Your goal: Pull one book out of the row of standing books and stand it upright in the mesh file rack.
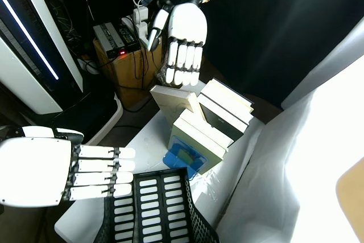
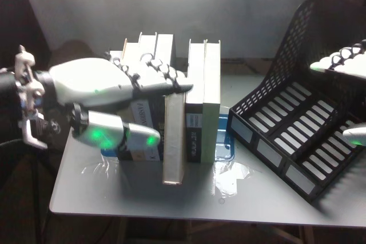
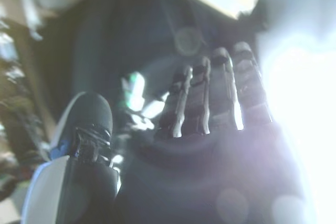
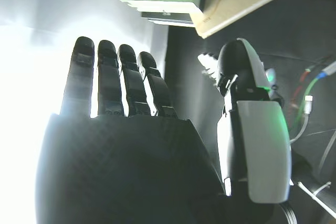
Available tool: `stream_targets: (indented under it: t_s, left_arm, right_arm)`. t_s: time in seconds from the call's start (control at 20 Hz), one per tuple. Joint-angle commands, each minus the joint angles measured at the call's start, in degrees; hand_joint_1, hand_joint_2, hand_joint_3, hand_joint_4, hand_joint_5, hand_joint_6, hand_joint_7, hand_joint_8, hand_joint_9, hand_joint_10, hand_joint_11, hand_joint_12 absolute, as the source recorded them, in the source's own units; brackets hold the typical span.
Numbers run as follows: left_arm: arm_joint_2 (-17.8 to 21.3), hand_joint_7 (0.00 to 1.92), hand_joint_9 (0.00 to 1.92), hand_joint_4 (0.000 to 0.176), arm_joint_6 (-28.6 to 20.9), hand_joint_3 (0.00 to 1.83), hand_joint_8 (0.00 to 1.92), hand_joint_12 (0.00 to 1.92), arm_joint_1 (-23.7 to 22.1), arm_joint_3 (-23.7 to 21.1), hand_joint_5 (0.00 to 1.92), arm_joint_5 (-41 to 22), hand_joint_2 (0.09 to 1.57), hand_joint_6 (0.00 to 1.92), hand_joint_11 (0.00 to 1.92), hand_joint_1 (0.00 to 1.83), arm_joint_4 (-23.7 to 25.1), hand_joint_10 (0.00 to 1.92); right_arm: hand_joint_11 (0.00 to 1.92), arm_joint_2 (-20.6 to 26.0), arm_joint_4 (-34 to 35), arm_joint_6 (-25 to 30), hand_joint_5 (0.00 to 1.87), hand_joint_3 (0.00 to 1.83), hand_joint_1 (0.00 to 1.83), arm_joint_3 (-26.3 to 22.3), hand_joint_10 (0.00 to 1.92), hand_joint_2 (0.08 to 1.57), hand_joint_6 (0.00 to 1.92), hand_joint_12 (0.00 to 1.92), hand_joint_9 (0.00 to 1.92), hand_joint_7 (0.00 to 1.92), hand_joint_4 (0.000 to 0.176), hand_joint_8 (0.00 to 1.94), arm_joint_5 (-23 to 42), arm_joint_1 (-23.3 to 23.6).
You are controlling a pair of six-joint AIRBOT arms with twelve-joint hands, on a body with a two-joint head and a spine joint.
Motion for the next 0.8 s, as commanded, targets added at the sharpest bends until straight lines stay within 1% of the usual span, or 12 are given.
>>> stream_targets:
  t_s: [0.0, 0.05, 0.1, 0.15, 0.2, 0.25, 0.35, 0.45, 0.5, 0.6, 0.65, 0.75]
  left_arm:
    - [1.2, 0.0, 0.0, 0.017, -0.2, 0.0, 0.0, 0.0, -0.2, 0.5, 0.0, -5.8, 1.37, 0.0, 0.0, 0.08, -5.0, 0.0]
    - [1.4, 0.0, 0.0, 0.043, -0.2, 0.0, 0.0, 0.0, 0.4, 1.3, 0.0, -5.8, 1.33, 0.0, 0.0, 0.08, -8.0, 0.0]
    - [1.3, 0.0, 0.0, 0.034, -0.2, 0.0, 0.0, 0.0, 0.6, 2.0, 0.0, -5.8, 1.31, 0.0, 0.0, 0.28, -9.1, 0.0]
    - [1.2, 0.0, 0.0, 0.034, -0.2, 0.0, 0.0, 0.0, 1.5, 3.6, 0.0, -6.2, 1.3, 0.0, 0.0, 0.37, -12.7, 0.0]
    - [1.2, 0.0, 0.0, 0.022, -0.2, 0.0, 0.0, 0.0, 2.2, 4.2, 0.0, -6.3, 1.3, 0.0, 0.0, 0.41, -15.3, 0.0]
    - [1.4, 0.0, 0.0, 0.007, -0.2, 0.0, 0.0, 0.0, 2.8, 4.5, 0.0, -6.5, 1.31, 0.0, 0.0, 0.35, -17.5, 0.0]
    - [1.7, 0.0, 0.0, 0.001, -0.2, 0.0, 0.0, 0.0, 4.5, 5.2, 0.0, -7.6, 1.28, 0.0, 0.0, 0.39, -22.8, 0.0]
    - [2.3, 0.0, 0.0, 0.042, -0.2, 0.0, 0.0, 0.0, 6.4, 5.8, 0.0, -8.9, 1.25, 0.0, 0.0, 0.28, -28.3, 0.0]
    - [2.5, 0.0, 0.0, 0.028, -0.2, 0.0, 0.0, 0.0, 7.2, 6.2, 0.0, -9.5, 1.24, 0.0, 0.0, 0.28, -30.3, 0.0]
    - [2.7, 0.0, 0.0, 0.022, -0.2, 0.0, 0.0, 0.0, 8.5, 6.7, 0.0, -10.7, 1.24, 0.0, 0.0, 0.3, -33.7, 0.0]
    - [2.8, 0.0, 0.0, 0.049, -0.2, 0.0, 0.0, 0.0, 9.1, 7.0, 0.0, -11.3, 1.24, 0.0, 0.0, 0.32, -35.4, 0.0]
    - [2.9, 0.0, 0.0, 0.04, -0.2, 0.0, 0.0, 0.0, 10.6, 7.6, 0.0, -12.1, 1.23, 0.0, 0.0, 0.33, -38.2, 0.0]
  right_arm:
    - [0.0, 0.9, 0.2, 0.8, 0.0, 0.0, 0.56, 0.0, 0.0, 1.21, 0.0, 0.0, 0.0, 0.0, 0.0, 0.0, 6.4, 0.8]
    - [0.0, 0.9, -1.2, 1.4, 0.0, 0.0, 0.58, 0.0, 0.0, 1.2, 0.0, 0.0, 0.0, 0.0, 0.0, 0.0, 6.0, 1.4]
    - [0.0, 0.8, -1.9, 1.6, 0.0, 0.0, 0.58, -0.1, 0.0, 1.19, 0.0, 0.0, 0.0, 0.0, 0.0, 0.0, 5.7, 1.7]
    - [0.0, 0.7, -3.7, 2.0, 0.0, 0.0, 0.57, -0.2, 0.0, 1.18, 0.0, 0.0, 0.0, 0.0, 0.0, 0.0, 5.0, 2.2]
    - [0.0, 0.5, -4.8, 2.5, 0.0, 0.0, 0.55, -0.1, 0.0, 1.18, 0.0, 0.0, 0.0, 0.0, 0.0, 0.0, 4.6, 2.7]
    - [0.0, 0.3, -6.0, 2.7, 0.0, 0.0, 0.57, -0.1, 0.0, 1.18, 0.0, 0.0, 0.0, 0.0, 0.0, 0.0, 4.0, 3.4]
    - [0.0, -0.6, -9.0, 3.8, 0.0, 0.0, 0.53, 0.3, 0.0, 1.18, 0.0, 0.0, 0.0, 0.0, 0.0, 0.0, 2.6, 5.4]
    - [0.0, -1.9, -12.6, 5.4, 0.0, 0.0, 0.56, 1.0, 0.0, 1.15, 0.0, 0.0, 0.0, 0.0, 0.0, 0.0, 1.0, 7.6]
    - [0.0, -2.6, -14.4, 6.2, 0.0, 0.0, 0.62, 1.4, 0.0, 1.12, 0.0, 0.0, 0.0, 0.0, 0.0, 0.0, 0.2, 8.7]
    - [0.0, -4.0, -18.0, 7.5, 0.0, 0.0, 0.65, 2.0, 0.0, 1.1, 0.0, 0.0, 0.0, 0.0, 0.0, 0.0, -1.6, 10.8]
    - [0.0, -4.9, -20.1, 9.1, 0.0, 0.0, 0.75, 2.7, 0.0, 1.05, 0.0, 0.0, 0.0, 0.0, 0.0, 0.0, -2.3, 11.8]
    - [0.0, -6.9, -24.4, 11.8, 0.0, 0.0, 0.79, 4.0, 0.0, 1.02, 0.0, 0.0, 0.0, 0.0, 0.0, 0.0, -4.0, 14.1]
